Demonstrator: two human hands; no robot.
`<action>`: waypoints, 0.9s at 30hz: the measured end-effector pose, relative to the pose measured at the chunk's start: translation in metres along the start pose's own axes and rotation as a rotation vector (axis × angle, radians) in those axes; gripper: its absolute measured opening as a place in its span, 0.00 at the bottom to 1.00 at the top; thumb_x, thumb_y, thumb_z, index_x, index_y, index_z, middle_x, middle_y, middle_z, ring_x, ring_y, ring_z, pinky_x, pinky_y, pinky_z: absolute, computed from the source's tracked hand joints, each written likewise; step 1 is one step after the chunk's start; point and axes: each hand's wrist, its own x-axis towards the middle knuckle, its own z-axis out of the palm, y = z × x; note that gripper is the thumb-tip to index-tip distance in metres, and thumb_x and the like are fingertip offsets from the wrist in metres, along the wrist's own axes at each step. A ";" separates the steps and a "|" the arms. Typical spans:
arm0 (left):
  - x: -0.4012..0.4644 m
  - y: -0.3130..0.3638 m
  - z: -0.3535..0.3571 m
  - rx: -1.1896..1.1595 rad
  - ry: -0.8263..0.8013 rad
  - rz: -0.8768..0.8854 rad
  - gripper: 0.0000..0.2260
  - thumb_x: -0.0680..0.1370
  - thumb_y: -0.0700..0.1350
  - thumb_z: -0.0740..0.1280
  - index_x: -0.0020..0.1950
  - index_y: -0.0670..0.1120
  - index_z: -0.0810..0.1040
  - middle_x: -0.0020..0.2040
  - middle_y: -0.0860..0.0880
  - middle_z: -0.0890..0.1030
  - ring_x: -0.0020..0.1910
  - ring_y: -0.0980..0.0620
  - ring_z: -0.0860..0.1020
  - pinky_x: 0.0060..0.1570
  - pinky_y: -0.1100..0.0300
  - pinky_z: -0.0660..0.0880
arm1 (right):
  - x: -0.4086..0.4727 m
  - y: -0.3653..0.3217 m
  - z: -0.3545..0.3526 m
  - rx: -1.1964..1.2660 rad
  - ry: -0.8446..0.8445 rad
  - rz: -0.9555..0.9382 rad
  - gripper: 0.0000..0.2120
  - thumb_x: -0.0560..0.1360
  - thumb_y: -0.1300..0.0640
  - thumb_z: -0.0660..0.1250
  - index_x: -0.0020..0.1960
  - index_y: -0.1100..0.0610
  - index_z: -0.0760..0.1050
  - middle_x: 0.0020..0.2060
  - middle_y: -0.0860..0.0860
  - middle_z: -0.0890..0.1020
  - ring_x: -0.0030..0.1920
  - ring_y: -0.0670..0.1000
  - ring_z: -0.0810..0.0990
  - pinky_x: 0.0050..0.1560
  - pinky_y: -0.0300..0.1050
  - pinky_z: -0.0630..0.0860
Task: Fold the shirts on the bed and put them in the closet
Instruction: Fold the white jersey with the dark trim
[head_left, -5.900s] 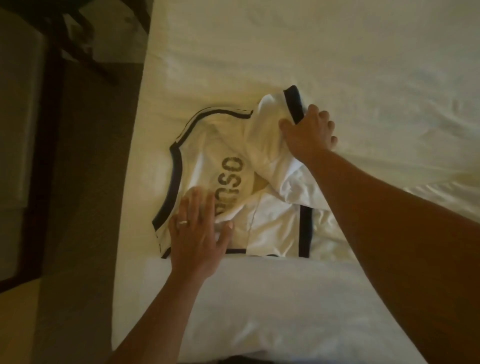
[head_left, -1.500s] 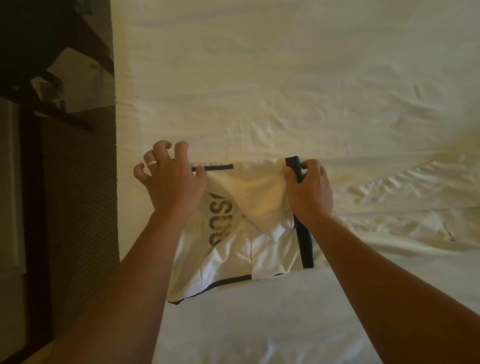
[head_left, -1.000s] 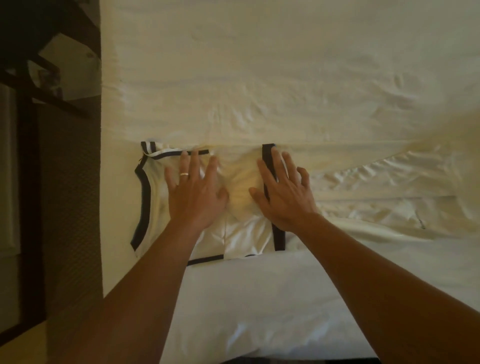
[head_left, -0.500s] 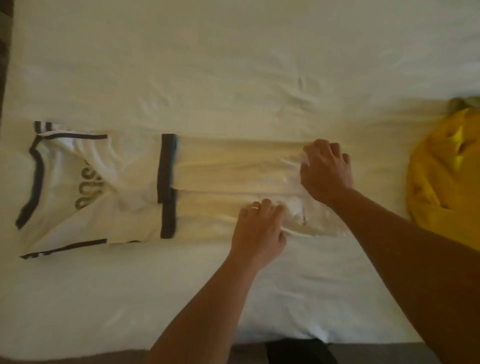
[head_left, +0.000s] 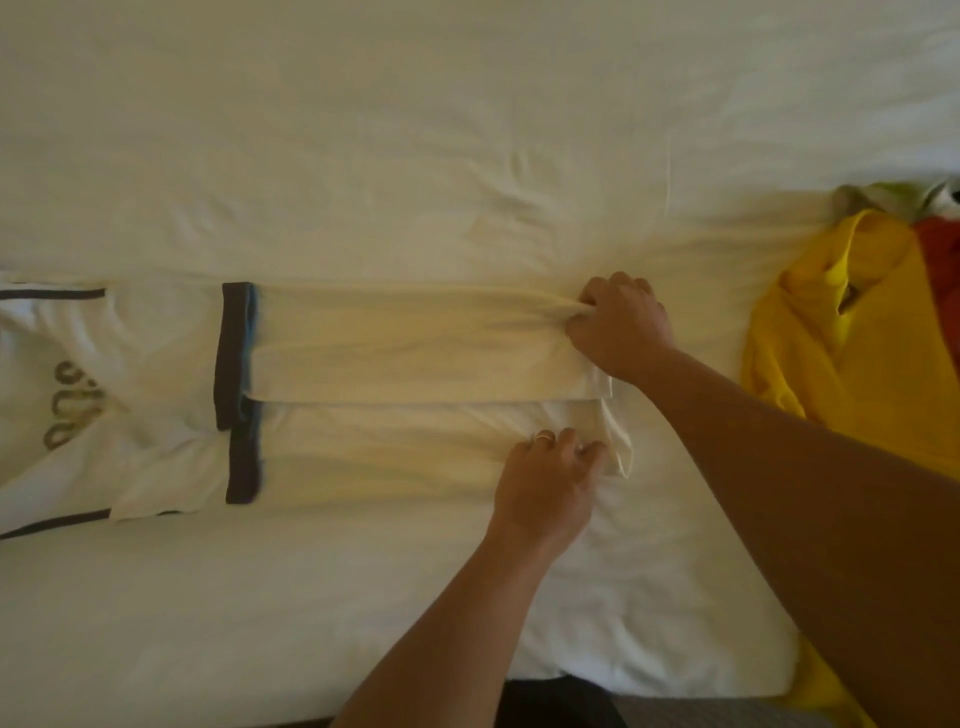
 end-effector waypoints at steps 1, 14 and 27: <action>-0.002 -0.002 -0.004 -0.077 0.026 -0.028 0.07 0.72 0.42 0.71 0.48 0.47 0.78 0.39 0.47 0.78 0.34 0.44 0.78 0.29 0.55 0.74 | -0.001 -0.002 -0.003 0.060 -0.007 0.021 0.09 0.74 0.54 0.65 0.52 0.55 0.78 0.47 0.52 0.77 0.53 0.57 0.74 0.48 0.49 0.73; -0.109 -0.087 -0.121 -0.804 0.483 -0.572 0.06 0.71 0.45 0.69 0.45 0.53 0.75 0.33 0.50 0.77 0.32 0.49 0.75 0.32 0.55 0.72 | -0.032 -0.165 -0.028 0.778 -0.079 0.090 0.08 0.70 0.63 0.74 0.37 0.55 0.76 0.32 0.50 0.77 0.31 0.47 0.75 0.28 0.35 0.70; -0.246 -0.315 -0.187 -0.909 0.480 -0.869 0.06 0.76 0.39 0.71 0.46 0.48 0.76 0.35 0.51 0.76 0.31 0.58 0.72 0.32 0.67 0.70 | -0.014 -0.445 0.107 0.647 -0.142 0.053 0.07 0.71 0.59 0.73 0.42 0.57 0.75 0.36 0.51 0.77 0.37 0.52 0.76 0.39 0.47 0.74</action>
